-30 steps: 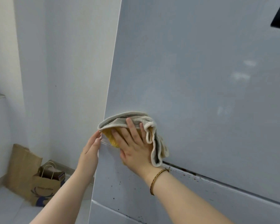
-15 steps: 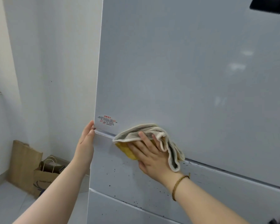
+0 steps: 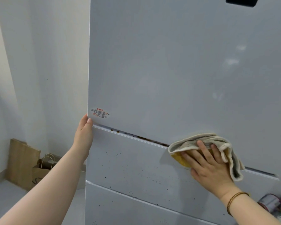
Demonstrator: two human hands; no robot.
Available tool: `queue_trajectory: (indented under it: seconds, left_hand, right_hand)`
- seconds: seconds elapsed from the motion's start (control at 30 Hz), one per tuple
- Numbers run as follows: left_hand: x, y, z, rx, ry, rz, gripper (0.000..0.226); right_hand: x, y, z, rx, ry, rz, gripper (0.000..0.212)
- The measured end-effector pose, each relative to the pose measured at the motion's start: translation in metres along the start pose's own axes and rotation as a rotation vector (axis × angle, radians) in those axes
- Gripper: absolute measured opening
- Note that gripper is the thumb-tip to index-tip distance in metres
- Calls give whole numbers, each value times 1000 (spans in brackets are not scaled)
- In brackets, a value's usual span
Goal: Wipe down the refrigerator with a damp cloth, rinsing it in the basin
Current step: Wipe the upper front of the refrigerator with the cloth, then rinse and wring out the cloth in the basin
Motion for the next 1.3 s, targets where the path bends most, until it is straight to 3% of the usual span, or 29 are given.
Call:
queue_trajectory:
  seconds: [0.37,0.53,0.7,0.77,0.87,0.93,1.03,1.3]
  left_hand:
    - [-6,-7,-2,-44,-39,11,40]
    - [-3,3,-8,-137,-25,9,40]
    - [15,27,-33,-220,-54,154,41]
    - [27,35,-41,-273,-119,240,43]
    - [42,43,-55,-279,-217,313,56]
    - [47,47,-61,-252,-271,336,52]
    - [55,59,-67,-245,-293,337,59]
    - [40,80,-116,-88,-154,131,53]
  right_hand:
    - [-94,-103,25,190,-259,117,51]
    - [-116,-147,16,270,-408,164,28]
    - [-109,-168,2,262,-827,368,29]
    - [-102,-175,2,164,-1113,583,33]
    - [-107,-174,13,-217,-1561,959,33]
    - [-119,-168,20,-445,-1752,1063,34]
    - [-146,-165,11,-716,-2020,1087,27]
    - [-212,-165,-14,-993,-2504,1073,21]
Point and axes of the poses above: each hand's wrist, its own y-axis away from the middle knuckle, its own z-axis out of the palm, x = y × z, the point moved 9 cm from there along -y, towards the middle knuckle, and after that the axes turned 12 degrees about x, right-handed, at the moved point
